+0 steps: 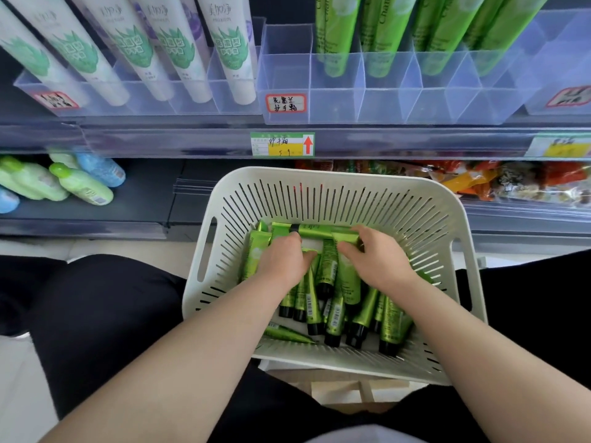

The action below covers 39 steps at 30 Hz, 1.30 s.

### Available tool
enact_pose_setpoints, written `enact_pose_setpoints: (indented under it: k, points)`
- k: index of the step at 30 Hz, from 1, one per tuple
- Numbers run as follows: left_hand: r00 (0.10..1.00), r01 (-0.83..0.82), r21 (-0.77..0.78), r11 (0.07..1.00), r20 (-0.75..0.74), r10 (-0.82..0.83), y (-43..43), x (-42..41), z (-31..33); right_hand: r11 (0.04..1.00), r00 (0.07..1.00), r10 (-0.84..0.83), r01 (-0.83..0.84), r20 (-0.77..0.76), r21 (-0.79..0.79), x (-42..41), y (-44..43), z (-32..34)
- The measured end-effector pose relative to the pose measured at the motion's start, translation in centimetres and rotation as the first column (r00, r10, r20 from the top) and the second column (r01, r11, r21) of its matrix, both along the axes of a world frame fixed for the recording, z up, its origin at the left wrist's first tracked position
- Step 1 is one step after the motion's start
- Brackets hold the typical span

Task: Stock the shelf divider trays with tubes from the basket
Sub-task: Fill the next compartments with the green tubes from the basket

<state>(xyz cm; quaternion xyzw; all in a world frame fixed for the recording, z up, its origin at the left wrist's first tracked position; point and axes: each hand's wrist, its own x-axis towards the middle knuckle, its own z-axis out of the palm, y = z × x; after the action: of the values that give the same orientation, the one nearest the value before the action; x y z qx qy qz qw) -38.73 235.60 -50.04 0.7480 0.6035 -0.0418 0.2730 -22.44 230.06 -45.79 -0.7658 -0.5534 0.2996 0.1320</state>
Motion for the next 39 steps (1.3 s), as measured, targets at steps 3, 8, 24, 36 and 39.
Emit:
enact_pose_setpoints:
  k: [3, 8, 24, 36, 39]
  points:
    - [0.995, -0.040, -0.096, 0.995, -0.098, 0.031, -0.2, 1.1, -0.6, 0.998, 0.999, 0.037, -0.036, -0.030, 0.058, 0.3, -0.5, 0.8]
    - [0.986, -0.163, -0.176, 0.971, -0.053, 0.156, -0.3, 0.3, -1.0, 0.995, 0.994, 0.052, -0.042, -0.101, 0.095, 0.8, -0.5, 1.7]
    - [0.836, -0.193, 0.431, 0.882, 0.543, -0.082, 4.6, -2.2, 17.0, 0.829, 0.977, 0.105, -0.190, 0.188, 0.526, 0.5, 3.6, 15.1]
    - [0.758, -0.386, 0.621, 0.682, 0.635, -0.149, 11.8, 0.8, 30.6, 0.589, 0.964, -0.027, -0.198, 0.265, 0.783, 1.3, 8.5, 25.4]
    - [0.803, -0.384, 0.673, 0.632, 0.582, -0.131, 13.7, 2.0, 31.2, 0.592, 0.964, -0.027, -0.197, 0.264, 0.781, 1.7, 9.6, 25.4]
